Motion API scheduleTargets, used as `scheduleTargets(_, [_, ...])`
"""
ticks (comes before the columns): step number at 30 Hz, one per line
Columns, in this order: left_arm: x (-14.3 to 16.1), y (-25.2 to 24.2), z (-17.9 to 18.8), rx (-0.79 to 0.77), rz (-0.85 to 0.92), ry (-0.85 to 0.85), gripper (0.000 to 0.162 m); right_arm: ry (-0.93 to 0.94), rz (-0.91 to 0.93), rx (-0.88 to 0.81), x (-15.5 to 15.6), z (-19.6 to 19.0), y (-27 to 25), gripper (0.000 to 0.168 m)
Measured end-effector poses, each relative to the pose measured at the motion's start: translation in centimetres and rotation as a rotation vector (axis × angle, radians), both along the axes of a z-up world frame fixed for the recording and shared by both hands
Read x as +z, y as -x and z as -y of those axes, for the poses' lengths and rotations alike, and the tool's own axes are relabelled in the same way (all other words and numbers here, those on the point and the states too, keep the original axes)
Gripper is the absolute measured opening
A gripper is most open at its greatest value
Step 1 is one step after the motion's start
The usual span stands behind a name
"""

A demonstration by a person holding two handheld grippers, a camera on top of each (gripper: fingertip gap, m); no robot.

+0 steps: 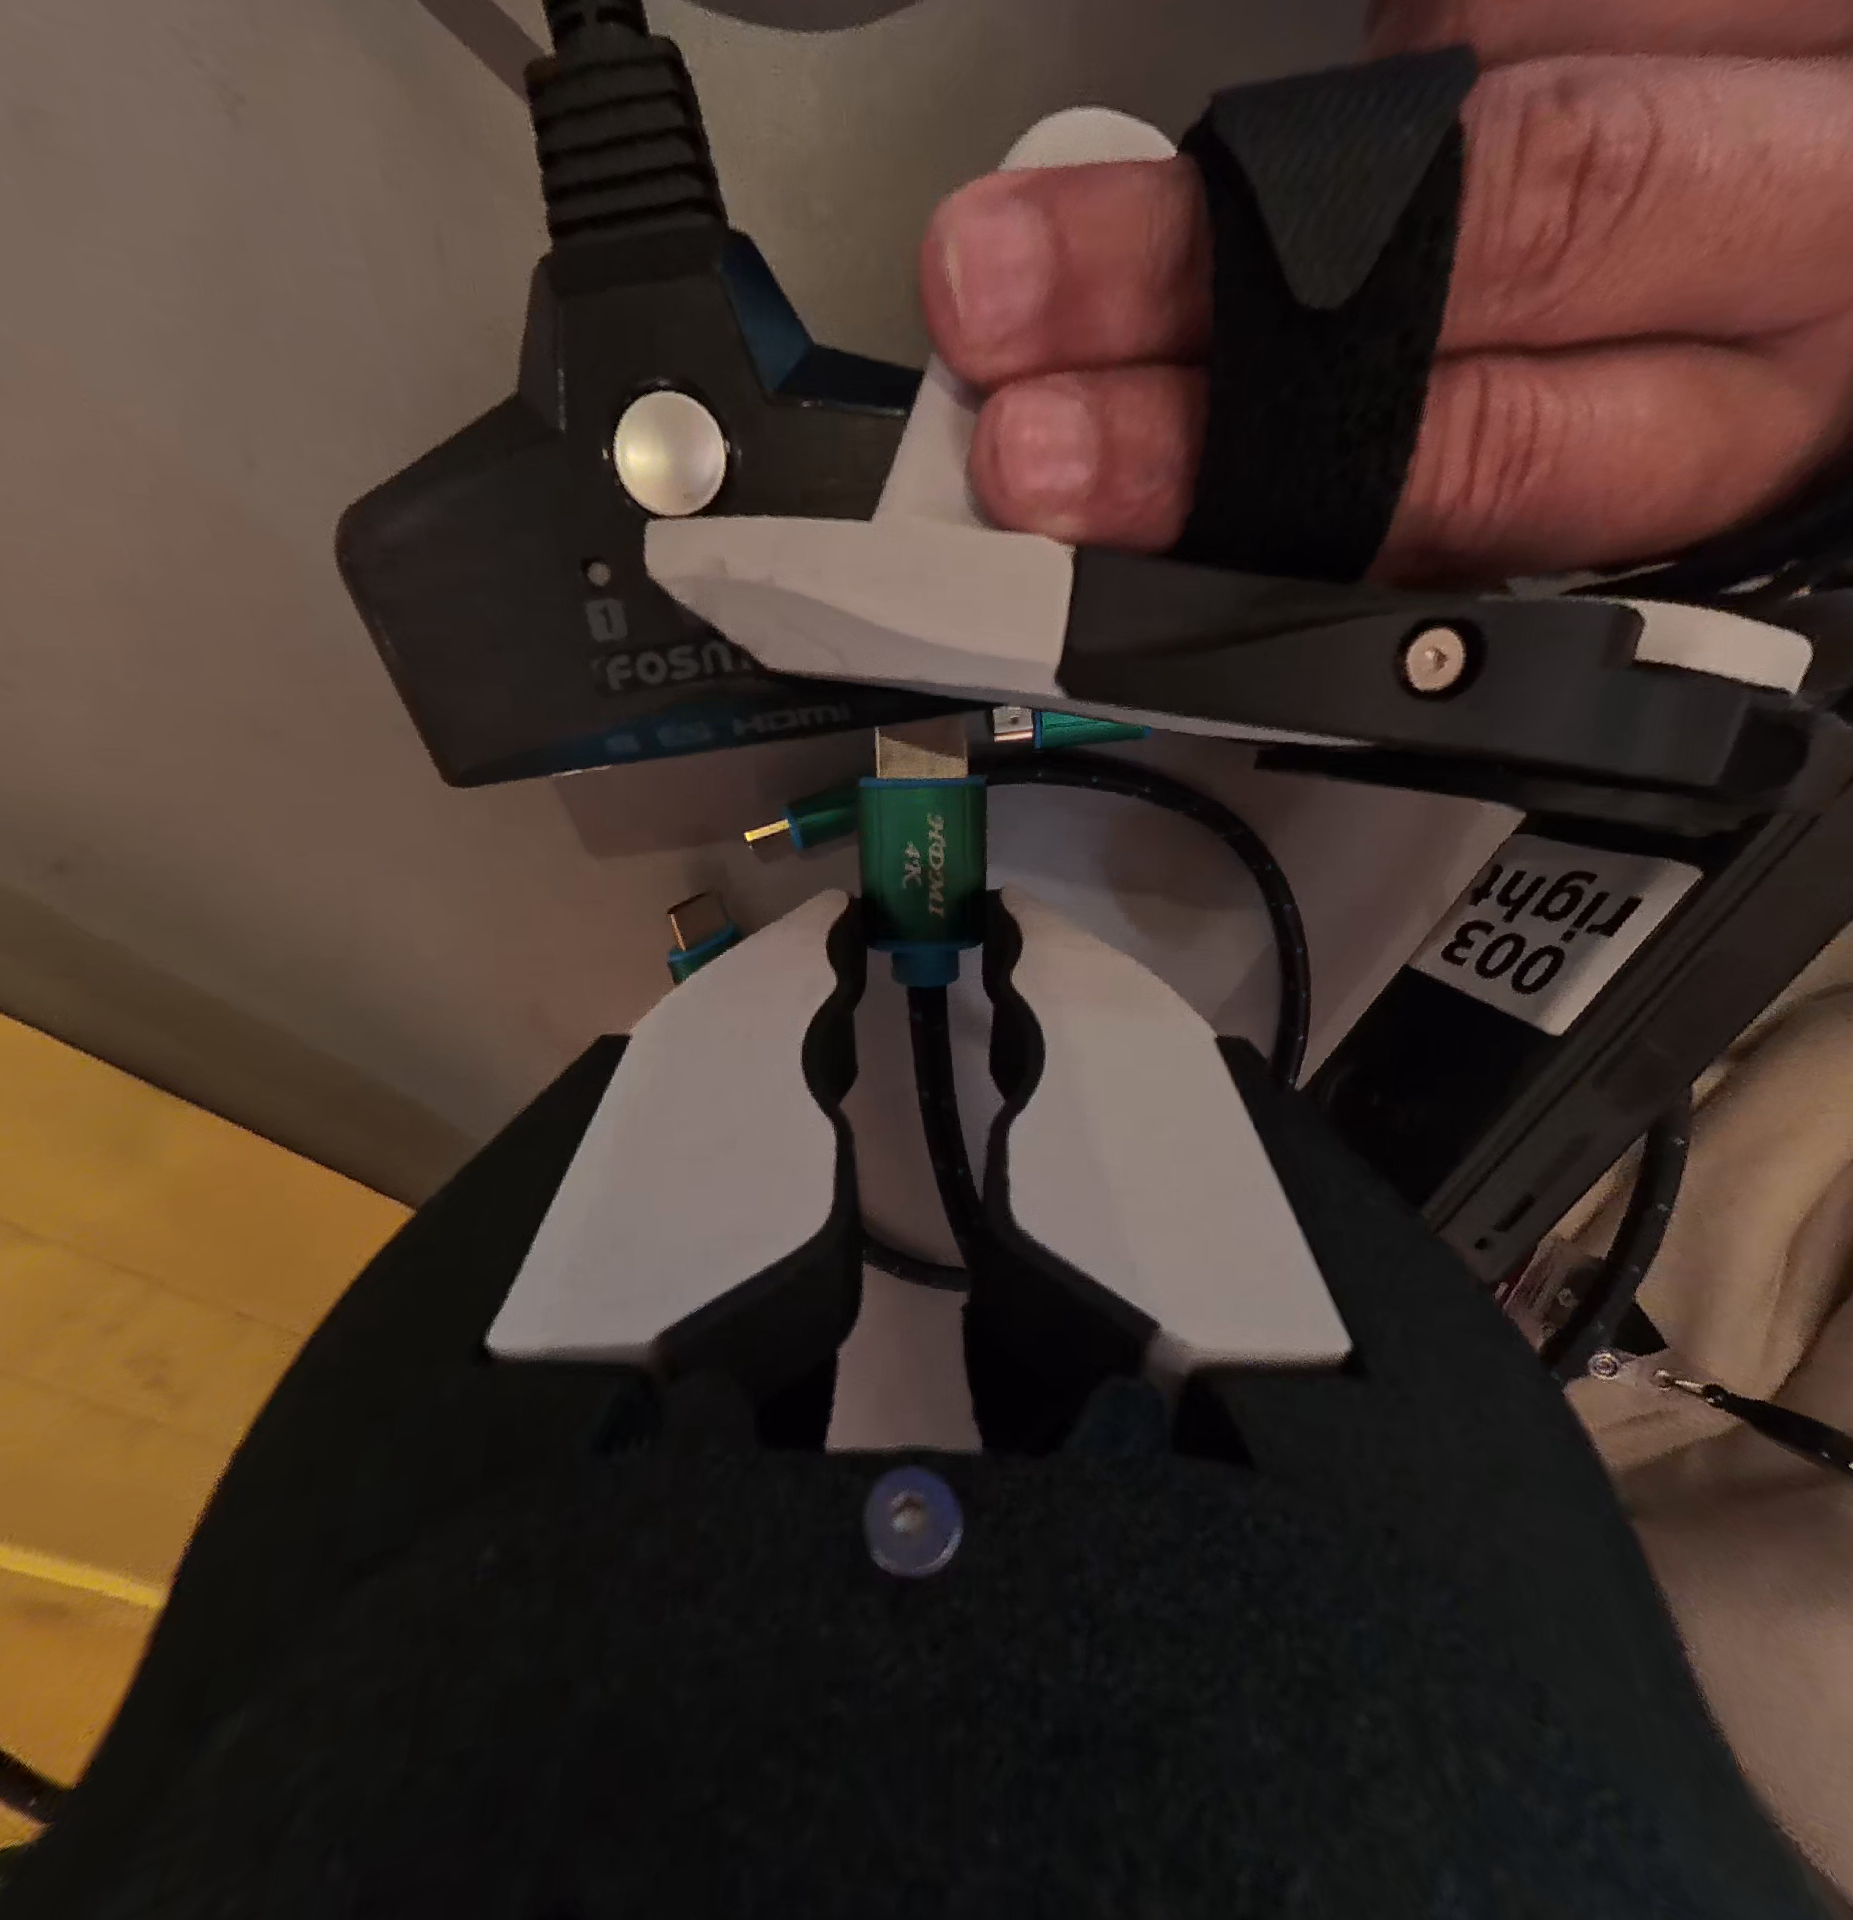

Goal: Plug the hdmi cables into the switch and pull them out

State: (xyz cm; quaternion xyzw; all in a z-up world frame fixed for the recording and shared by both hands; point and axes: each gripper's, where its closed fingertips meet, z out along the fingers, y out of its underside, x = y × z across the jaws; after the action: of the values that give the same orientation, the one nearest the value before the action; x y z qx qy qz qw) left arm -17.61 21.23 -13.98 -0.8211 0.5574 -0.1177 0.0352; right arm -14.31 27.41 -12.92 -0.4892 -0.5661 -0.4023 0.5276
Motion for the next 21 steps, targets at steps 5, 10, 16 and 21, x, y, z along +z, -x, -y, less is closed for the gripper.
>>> scheduleTargets(5, [-0.17,-0.03,0.01,0.044,0.013,0.033,0.021,0.007,0.008,-0.013,-0.17,-0.01,0.06,0.022])
scheduleTargets(10, [-0.04,-0.20,-0.08,0.030,0.026,0.020,0.021,0.008,-0.004,-0.025,-0.02,-0.03,-0.11,0.021])
scheduleTargets(16, [-0.42,-0.21,0.04,0.050,0.010,0.056,0.020,0.014,0.036,-0.090,-0.35,-0.02,-0.12,0.021])
scheduleTargets(21, [0.10,-0.07,-0.06,0.093,0.098,0.071,0.020,0.015,0.004,-0.078,-0.10,0.14,-0.07,0.021])
